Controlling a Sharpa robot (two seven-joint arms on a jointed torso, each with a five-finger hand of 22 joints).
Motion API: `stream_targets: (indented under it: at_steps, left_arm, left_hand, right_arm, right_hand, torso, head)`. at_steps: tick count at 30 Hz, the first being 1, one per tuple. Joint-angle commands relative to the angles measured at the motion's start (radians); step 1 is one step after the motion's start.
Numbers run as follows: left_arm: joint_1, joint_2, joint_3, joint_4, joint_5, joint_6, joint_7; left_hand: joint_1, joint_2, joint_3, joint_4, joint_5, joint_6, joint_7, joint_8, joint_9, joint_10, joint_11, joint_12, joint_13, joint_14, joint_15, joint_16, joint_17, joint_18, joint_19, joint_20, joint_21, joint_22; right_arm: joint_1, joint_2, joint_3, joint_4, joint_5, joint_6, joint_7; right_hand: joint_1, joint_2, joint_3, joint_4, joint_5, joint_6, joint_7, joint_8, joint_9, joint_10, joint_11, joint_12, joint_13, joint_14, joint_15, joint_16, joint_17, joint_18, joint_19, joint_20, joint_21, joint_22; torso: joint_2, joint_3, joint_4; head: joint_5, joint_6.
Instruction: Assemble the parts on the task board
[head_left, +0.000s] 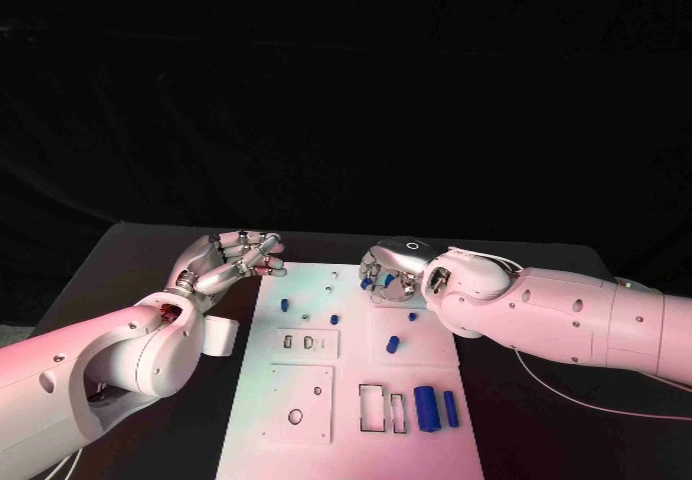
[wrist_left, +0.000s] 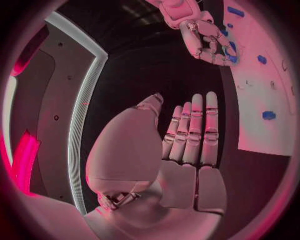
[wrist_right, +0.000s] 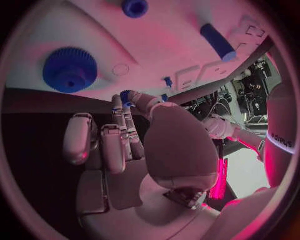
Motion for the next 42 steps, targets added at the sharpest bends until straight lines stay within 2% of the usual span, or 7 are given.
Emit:
stream_targets:
  at_steps: [1,9,14,22,28,42]
  left_arm:
    - [0.002,0.001,0.001,-0.001,0.004,0.019,0.000]
    - [0.002,0.004,0.001,0.000,0.004,0.020,-0.002]
    - [0.002,0.008,0.001,0.001,0.004,0.022,-0.003]
    - [0.002,0.011,0.001,0.001,0.004,0.023,-0.005]
    - [0.003,0.012,0.001,0.000,0.004,0.024,-0.006]
    - [0.004,0.012,0.001,-0.002,0.004,0.025,-0.007]
  left_hand:
    - [-0.010,0.003,0.005,-0.001,-0.005,-0.010,0.005,-0.006,0.001,-0.008,-0.001,-0.004,-0.001,-0.007,0.000,0.005,0.002,0.019,0.002,0.000,0.004,0.001]
    - [-0.010,0.003,0.005,-0.001,-0.005,-0.010,0.005,-0.006,0.001,-0.008,-0.001,-0.004,-0.001,-0.007,0.000,0.005,0.002,0.019,0.002,0.000,0.004,0.001]
    - [-0.010,0.003,0.005,-0.001,-0.005,-0.010,0.005,-0.006,0.001,-0.008,-0.001,-0.004,-0.001,-0.007,0.000,0.005,0.002,0.019,0.002,0.000,0.004,0.001]
    - [-0.010,0.003,0.005,-0.001,-0.005,-0.011,0.006,-0.006,0.001,-0.009,0.000,-0.006,-0.001,-0.008,0.000,0.006,0.003,0.019,0.002,0.000,0.005,0.001]
    - [-0.010,0.003,0.005,-0.001,-0.005,-0.011,0.006,-0.006,0.001,-0.009,0.000,-0.006,-0.001,-0.008,0.000,0.006,0.003,0.019,0.002,0.000,0.005,0.001]
    - [-0.010,0.003,0.005,-0.001,-0.005,-0.011,0.006,-0.006,0.001,-0.010,0.000,-0.006,-0.001,-0.008,0.000,0.006,0.003,0.019,0.001,0.001,0.005,0.001]
  right_arm:
    - [0.004,0.019,0.001,-0.016,0.003,-0.098,-0.039]
    - [0.010,0.082,0.002,-0.077,0.005,-0.115,-0.044]
    - [0.011,0.113,0.002,-0.108,0.009,-0.116,-0.046]
    - [0.008,0.147,0.002,-0.146,0.018,-0.098,-0.040]
    - [0.004,0.158,0.001,-0.157,0.021,-0.079,-0.036]
    - [0.000,0.158,0.000,-0.162,0.023,-0.028,-0.031]
  right_hand:
    - [-0.004,0.003,0.007,0.000,0.002,0.002,-0.007,0.010,0.045,0.006,-0.002,-0.005,-0.001,0.057,-0.002,0.003,0.004,-0.018,-0.001,-0.006,0.006,0.001]
    - [-0.004,0.000,0.010,-0.003,0.000,0.000,-0.007,0.010,0.048,0.003,-0.002,-0.006,-0.002,0.057,-0.002,0.004,0.005,-0.018,0.000,-0.006,0.008,0.003]
    - [-0.005,-0.001,0.011,-0.003,-0.001,-0.002,-0.006,0.010,0.049,0.001,-0.001,-0.007,-0.002,0.058,-0.002,0.005,0.007,-0.018,-0.001,-0.005,0.008,0.003]
    - [-0.005,-0.001,0.013,-0.003,-0.002,-0.004,-0.005,0.010,0.050,-0.001,-0.001,-0.008,-0.002,0.057,-0.002,0.005,0.005,-0.018,-0.001,-0.005,0.008,0.004]
    - [-0.005,-0.002,0.013,-0.004,-0.002,-0.005,-0.005,0.010,0.051,-0.001,0.000,-0.008,-0.003,0.058,-0.001,0.006,0.007,-0.018,-0.001,-0.005,0.009,0.005]
    - [-0.007,-0.003,0.015,-0.003,-0.004,-0.006,-0.004,0.010,0.052,-0.002,0.000,-0.007,-0.003,0.057,-0.001,0.005,0.004,-0.018,-0.002,-0.005,0.008,0.004]
  torso:
    - [0.003,-0.0008,0.0055]
    - [0.006,-0.0029,0.0123]
    - [0.008,-0.0071,0.0226]
    - [0.011,-0.0117,0.0331]
    - [0.013,-0.0125,0.0375]
    - [0.015,-0.0140,0.0378]
  head:
    - [0.000,0.004]
    - [-0.001,0.005]
    - [-0.008,0.002]
    - [-0.015,-0.001]
    - [-0.015,-0.003]
    - [-0.016,-0.004]
